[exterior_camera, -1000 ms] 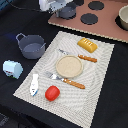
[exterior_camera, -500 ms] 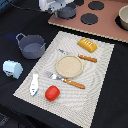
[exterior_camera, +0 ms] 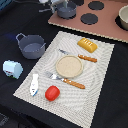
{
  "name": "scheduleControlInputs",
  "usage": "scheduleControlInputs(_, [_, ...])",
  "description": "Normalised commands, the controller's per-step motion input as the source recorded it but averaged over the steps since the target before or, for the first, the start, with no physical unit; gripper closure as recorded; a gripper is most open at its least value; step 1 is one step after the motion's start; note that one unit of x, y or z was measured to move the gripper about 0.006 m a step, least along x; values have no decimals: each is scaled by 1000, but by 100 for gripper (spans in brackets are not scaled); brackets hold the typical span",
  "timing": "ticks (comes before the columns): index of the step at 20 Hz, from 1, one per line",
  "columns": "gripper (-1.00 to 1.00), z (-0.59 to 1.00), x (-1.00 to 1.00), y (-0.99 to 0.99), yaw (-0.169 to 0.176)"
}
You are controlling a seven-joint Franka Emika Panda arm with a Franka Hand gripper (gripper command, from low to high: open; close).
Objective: Interact with the objects in diverse but meaningful ways.
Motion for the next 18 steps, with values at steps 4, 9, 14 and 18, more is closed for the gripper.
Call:
scheduleControlInputs(4, [-100, 295, 934, -263, -14])
scheduleControlInputs(9, [-100, 0, 813, -470, -59])
scheduleControlInputs(14, [-100, 63, 852, -496, -47])
scheduleControlInputs(18, [-100, 146, 934, -461, -7])
